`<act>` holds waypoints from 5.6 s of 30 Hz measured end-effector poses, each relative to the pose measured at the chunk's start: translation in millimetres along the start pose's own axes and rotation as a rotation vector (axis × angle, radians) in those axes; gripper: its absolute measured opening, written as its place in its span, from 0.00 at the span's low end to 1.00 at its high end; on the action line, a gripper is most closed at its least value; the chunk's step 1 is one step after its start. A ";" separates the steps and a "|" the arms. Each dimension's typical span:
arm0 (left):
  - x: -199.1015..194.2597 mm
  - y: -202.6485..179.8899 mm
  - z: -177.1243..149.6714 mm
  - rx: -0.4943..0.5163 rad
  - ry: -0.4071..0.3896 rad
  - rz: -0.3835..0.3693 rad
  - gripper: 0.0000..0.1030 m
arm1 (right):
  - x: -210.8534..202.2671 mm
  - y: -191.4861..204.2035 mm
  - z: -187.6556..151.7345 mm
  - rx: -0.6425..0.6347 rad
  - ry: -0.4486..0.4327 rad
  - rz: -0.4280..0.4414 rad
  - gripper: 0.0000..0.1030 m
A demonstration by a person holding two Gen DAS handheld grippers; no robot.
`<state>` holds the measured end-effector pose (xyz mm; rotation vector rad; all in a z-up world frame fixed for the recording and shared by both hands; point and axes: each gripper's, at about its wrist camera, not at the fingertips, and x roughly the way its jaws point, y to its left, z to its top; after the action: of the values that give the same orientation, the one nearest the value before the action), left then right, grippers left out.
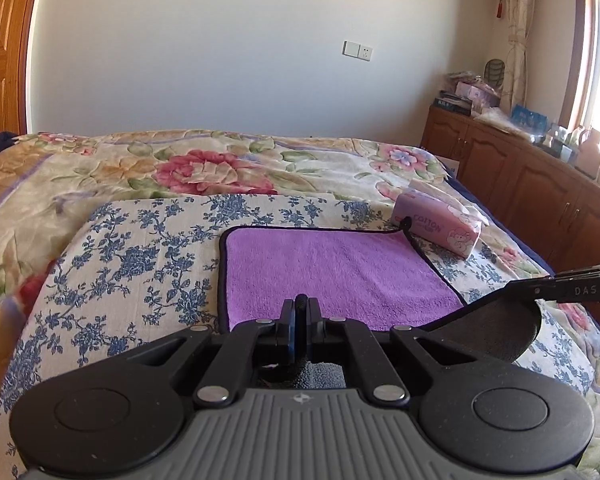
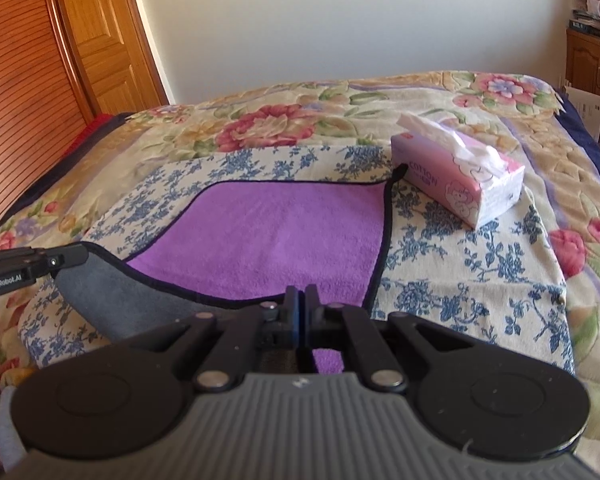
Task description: Fold towel
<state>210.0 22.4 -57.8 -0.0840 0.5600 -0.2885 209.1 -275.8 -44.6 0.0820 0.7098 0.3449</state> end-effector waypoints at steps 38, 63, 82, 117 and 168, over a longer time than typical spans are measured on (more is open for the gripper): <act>40.3 3.2 39.5 0.032 -0.042 -0.013 0.05 | 25.2 -9.9 30.8 -0.113 -0.102 -0.016 0.03; 64.4 4.3 58.0 0.055 -0.051 0.012 0.05 | 38.6 -16.3 52.3 -0.139 -0.128 -0.032 0.03; 78.4 4.5 72.0 0.041 -0.069 0.031 0.05 | 51.0 -21.0 76.6 -0.155 -0.148 -0.052 0.03; 118.7 14.2 107.0 0.080 -0.087 0.069 0.05 | 91.1 -32.0 111.1 -0.203 -0.183 -0.106 0.03; 177.2 23.6 77.4 0.101 0.007 0.177 0.61 | 138.3 -43.3 83.8 -0.206 -0.077 -0.143 0.44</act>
<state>400.4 -6.8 -86.7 0.0640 0.5554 -0.1440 373.3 -266.2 -75.7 -0.1497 0.5970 0.2745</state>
